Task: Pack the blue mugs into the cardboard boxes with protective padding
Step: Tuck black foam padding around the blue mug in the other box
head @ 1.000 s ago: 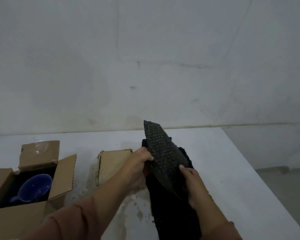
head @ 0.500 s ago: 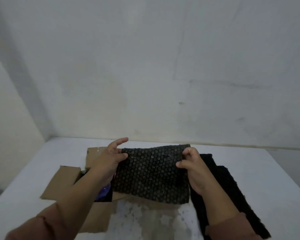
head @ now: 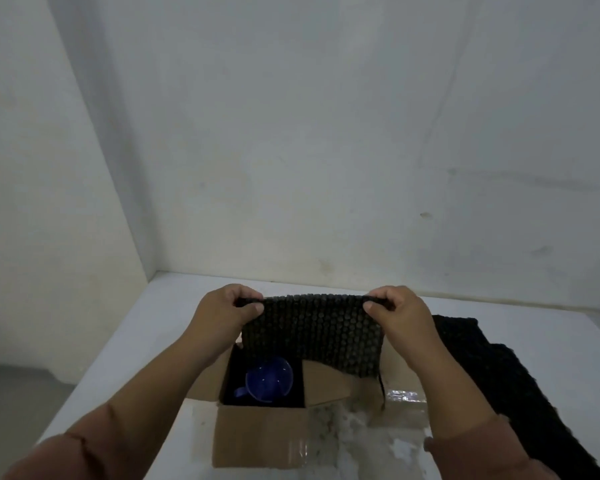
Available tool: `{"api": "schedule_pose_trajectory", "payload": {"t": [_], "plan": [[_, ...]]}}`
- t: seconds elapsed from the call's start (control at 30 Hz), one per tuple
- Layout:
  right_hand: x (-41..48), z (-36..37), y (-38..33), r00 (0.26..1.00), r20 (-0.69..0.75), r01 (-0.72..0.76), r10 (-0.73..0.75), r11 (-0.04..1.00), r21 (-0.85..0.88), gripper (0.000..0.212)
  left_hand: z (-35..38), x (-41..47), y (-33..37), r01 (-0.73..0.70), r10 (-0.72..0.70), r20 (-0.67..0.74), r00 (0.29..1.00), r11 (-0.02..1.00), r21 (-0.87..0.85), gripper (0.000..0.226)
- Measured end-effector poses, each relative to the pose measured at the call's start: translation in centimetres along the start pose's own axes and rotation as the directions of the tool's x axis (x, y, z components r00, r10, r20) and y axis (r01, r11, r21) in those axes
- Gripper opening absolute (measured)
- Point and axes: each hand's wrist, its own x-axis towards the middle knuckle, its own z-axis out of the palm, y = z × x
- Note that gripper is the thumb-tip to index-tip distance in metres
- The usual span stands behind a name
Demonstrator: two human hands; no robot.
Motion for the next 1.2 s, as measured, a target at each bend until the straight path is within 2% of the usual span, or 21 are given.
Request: {"api": "schedule_pose_trajectory", "payload": {"t": [0.07,0.13,0.17,0.23,0.27,0.3,0.37,0.4,0.43,0.47,0.5,0.53,0.57,0.63,0.73,0.77,0.83,0.93,1.0,1.1,1.2], "plan": [[0.3,0.4,-1.0,0.997,-0.033,0.074,-0.075,0.997,-0.028,0.027,-0.7,0.2,0.4,-0.104,0.115,-0.022,0.993,0.955,0.279,0.015],[0.4,0.7,-1.9,0.994,0.062,0.087,-0.095,0.989,0.121,0.029,-1.1,0.3,0.8,-0.189,0.161,0.101,0.982,0.868,0.458,0.017],[0.6,0.9,-2.4,0.984,0.15,0.07,-0.098,0.981,0.18,0.026,-1.1,0.3,1.0,-0.221,0.136,0.209,0.969,0.857,0.466,0.023],[0.9,1.4,-3.3,0.949,0.29,0.064,-0.119,0.979,0.192,0.019,-0.7,0.3,1.4,-0.244,0.088,0.394,0.915,0.897,0.368,0.034],[1.0,1.9,-3.7,0.94,0.31,0.087,-0.141,0.979,0.182,0.018,-0.4,0.2,1.5,-0.261,0.094,0.442,0.892,0.906,0.334,0.034],[1.1,2.3,-4.0,0.944,0.289,0.109,-0.16,0.977,0.184,0.017,-0.2,0.3,1.6,-0.283,0.115,0.455,0.883,0.904,0.321,0.029],[1.4,2.9,-3.9,0.98,0.154,0.097,-0.127,0.978,0.186,0.011,0.0,0.6,1.5,-0.252,0.135,0.377,0.916,0.926,0.281,0.009],[1.4,3.1,-3.4,0.993,0.099,0.037,-0.058,0.978,0.203,0.025,0.0,0.7,1.4,-0.188,0.115,0.317,0.941,0.959,0.21,0.007],[1.2,3.2,-3.0,0.995,0.085,-0.07,0.051,0.966,0.247,0.05,0.0,0.7,1.2,-0.09,0.067,0.268,0.961,0.993,0.075,0.007],[0.8,3.5,-2.6,0.977,0.129,-0.201,0.169,0.931,0.306,0.074,0.0,0.7,1.0,0.025,0.002,0.258,0.966,0.994,-0.102,0.007],[0.4,4.0,-2.0,0.947,0.217,-0.305,0.236,0.87,0.386,0.087,0.0,0.7,0.9,0.134,-0.056,0.282,0.958,0.956,-0.262,0.008],[-0.2,4.7,-1.4,0.912,0.322,-0.386,0.255,0.797,0.465,0.088,0.0,0.6,0.8,0.221,-0.099,0.319,0.942,0.902,-0.372,0.009],[-0.8,5.6,-0.9,0.874,0.415,-0.456,0.252,0.719,0.525,0.08,0.1,0.6,0.6,0.276,-0.125,0.349,0.929,0.862,-0.425,0.011],[-1.7,6.9,-0.5,0.836,0.492,-0.52,0.242,0.636,0.57,0.055,0.3,0.6,0.3,0.324,-0.155,0.377,0.913,0.837,-0.441,0.015],[-1.6,7.4,-0.5,0.899,0.344,-0.43,0.271,0.697,0.574,0.018,0.3,0.3,-0.2,0.359,-0.173,0.404,0.898,0.819,-0.447,0.02],[-1.3,7.1,-0.5,0.914,0.309,-0.398,0.262,0.726,0.561,0.018,0.1,0.2,-0.5,0.363,-0.169,0.416,0.893,0.818,-0.446,0.022],[-0.9,6.3,-0.9,0.931,0.313,-0.322,0.187,0.824,0.466,0.035,-0.3,0.3,-1.1,0.387,-0.17,0.434,0.885,0.788,-0.479,0.031],[-0.8,5.7,-1.4,0.943,0.331,-0.144,0.046,0.949,0.279,0.053,-0.9,0.3,-1.9,0.454,-0.153,0.499,0.853,0.69,-0.563,0.031],[-0.7,5.7,-1.7,0.94,0.341,-0.105,0.02,0.967,0.232,0.055,-0.9,0.2,-2.3,0.464,-0.151,0.566,0.811,0.755,-0.464,0.026],[-0.3,5.9,-1.7,0.925,0.376,-0.2,0.058,0.914,0.352,0.042,-0.6,0.2,-2.5,0.426,-0.171,0.564,0.808,0.83,-0.36,0.044],[-0.1,6.1,-0.7,0.848,0.515,-0.386,0.127,0.814,0.435,0.054,-0.6,0.1,-2.8,0.411,-0.143,0.507,0.85,0.782,-0.468,0.047]]}}
